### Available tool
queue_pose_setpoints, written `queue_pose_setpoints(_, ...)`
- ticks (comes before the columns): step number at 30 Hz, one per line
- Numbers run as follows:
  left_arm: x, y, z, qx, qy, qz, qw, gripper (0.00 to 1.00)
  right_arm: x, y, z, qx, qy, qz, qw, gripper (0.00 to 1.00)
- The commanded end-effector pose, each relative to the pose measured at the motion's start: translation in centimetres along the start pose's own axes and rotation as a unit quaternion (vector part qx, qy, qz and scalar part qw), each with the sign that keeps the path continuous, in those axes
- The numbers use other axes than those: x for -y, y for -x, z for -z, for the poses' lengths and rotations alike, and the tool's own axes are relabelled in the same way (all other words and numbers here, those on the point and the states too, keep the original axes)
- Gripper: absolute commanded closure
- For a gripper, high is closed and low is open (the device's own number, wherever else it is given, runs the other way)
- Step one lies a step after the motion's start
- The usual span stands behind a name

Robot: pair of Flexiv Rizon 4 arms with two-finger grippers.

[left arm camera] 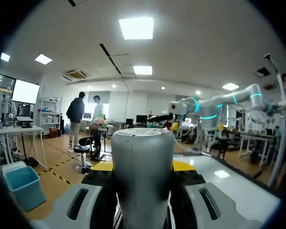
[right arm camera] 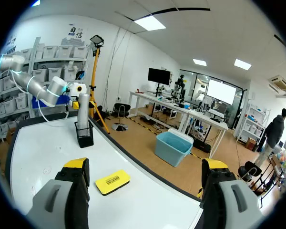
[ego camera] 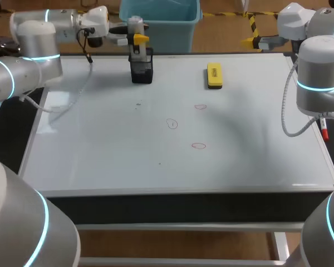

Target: Pick up the inspection probe, press it on each red-marked spot on the whiteboard one by one, put down the probe, pick up the eraser, and wipe off all the red marks.

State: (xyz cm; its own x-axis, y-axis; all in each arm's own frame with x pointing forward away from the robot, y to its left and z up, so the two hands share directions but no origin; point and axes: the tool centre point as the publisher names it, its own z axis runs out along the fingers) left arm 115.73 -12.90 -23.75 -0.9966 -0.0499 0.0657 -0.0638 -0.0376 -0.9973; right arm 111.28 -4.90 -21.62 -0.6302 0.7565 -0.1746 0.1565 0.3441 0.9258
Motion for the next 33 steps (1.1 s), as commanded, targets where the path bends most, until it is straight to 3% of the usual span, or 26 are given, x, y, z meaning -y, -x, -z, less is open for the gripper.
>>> queue_pose_setpoints(1,1.9,-0.3,-0.1,0.010,0.017,-0.003,1.000,1.00,0.0,0.1,0.0,-0.001,0.000,0.000,1.000,0.00)
queue_pose_setpoints(21,8.9,-1.6,0.2,0.011,0.005,-0.017,1.000,1.00,0.0,0.1,0.0,-0.001,0.000,0.000,1.000,0.00)
queue_pose_setpoints(28,9.8,-2.5,2.7,0.034,0.011,-0.032,0.999,1.00,0.0,0.1,0.0,-0.001,0.000,0.000,1.000,0.00)
queue_pose_setpoints(33,9.1,-3.2,5.4,0.065,0.007,-0.038,0.997,1.00,0.0,0.1,0.0,-0.001,0.000,0.000,1.000,0.00)
